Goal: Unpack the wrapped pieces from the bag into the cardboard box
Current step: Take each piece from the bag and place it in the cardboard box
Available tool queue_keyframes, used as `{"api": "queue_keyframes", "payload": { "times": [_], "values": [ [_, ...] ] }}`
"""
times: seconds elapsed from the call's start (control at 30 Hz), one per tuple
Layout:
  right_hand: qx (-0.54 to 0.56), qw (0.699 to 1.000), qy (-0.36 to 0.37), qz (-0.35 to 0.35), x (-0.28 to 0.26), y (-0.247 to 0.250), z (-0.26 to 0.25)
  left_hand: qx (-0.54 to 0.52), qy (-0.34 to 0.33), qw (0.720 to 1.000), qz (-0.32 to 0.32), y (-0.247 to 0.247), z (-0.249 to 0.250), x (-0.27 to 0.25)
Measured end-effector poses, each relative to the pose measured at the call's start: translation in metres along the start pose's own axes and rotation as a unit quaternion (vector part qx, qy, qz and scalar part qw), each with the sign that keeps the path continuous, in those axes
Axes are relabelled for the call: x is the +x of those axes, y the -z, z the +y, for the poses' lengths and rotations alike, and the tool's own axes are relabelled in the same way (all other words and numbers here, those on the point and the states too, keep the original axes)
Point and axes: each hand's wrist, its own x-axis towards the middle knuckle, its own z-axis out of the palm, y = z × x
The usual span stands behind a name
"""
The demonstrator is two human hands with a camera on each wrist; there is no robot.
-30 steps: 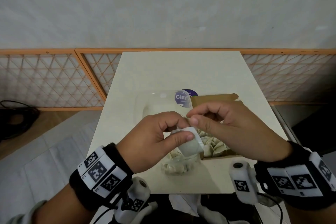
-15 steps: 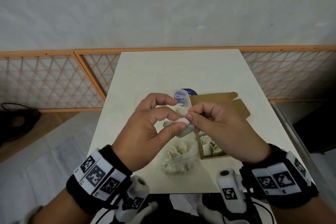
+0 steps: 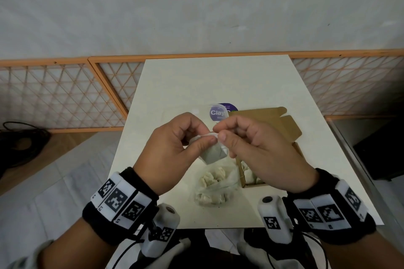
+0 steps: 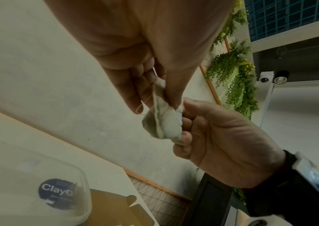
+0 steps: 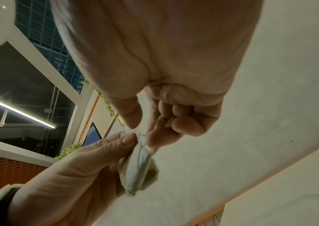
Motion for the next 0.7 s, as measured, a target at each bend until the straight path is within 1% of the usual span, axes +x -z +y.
{"api": "queue_keyframes", "payload": {
  "times": [0.13,0.2,0.3,0.4,0.53,0.63,0.7],
  "values": [
    [0.029,0.999,-0.021,-0.003,-0.001,-0.01,0.005,-0.07,0.037,0.996,0.043,-0.004,-0.005,-0.002],
    [0.02,0.999,-0.026,-0.002,0.0,-0.014,0.007,-0.08,0.049,0.993,0.066,-0.005,-0.004,-0.001],
    [0.009,0.999,-0.037,0.02,0.003,-0.016,0.012,-0.095,0.062,0.989,0.096,-0.006,-0.004,0.003],
    [0.033,0.997,-0.059,0.037,0.006,-0.017,0.013,-0.1,0.071,0.987,0.101,-0.006,-0.003,0.006],
    [0.073,0.993,-0.082,0.049,0.008,-0.02,0.012,-0.119,0.073,0.986,0.089,-0.006,-0.003,0.01],
    [0.054,0.991,-0.111,0.047,0.012,-0.019,0.021,-0.111,0.072,0.987,0.089,-0.005,-0.008,0.01],
    [0.002,0.991,-0.129,0.036,0.017,-0.018,0.039,-0.115,0.073,0.987,0.086,-0.004,-0.013,0.01]
  ]
}}
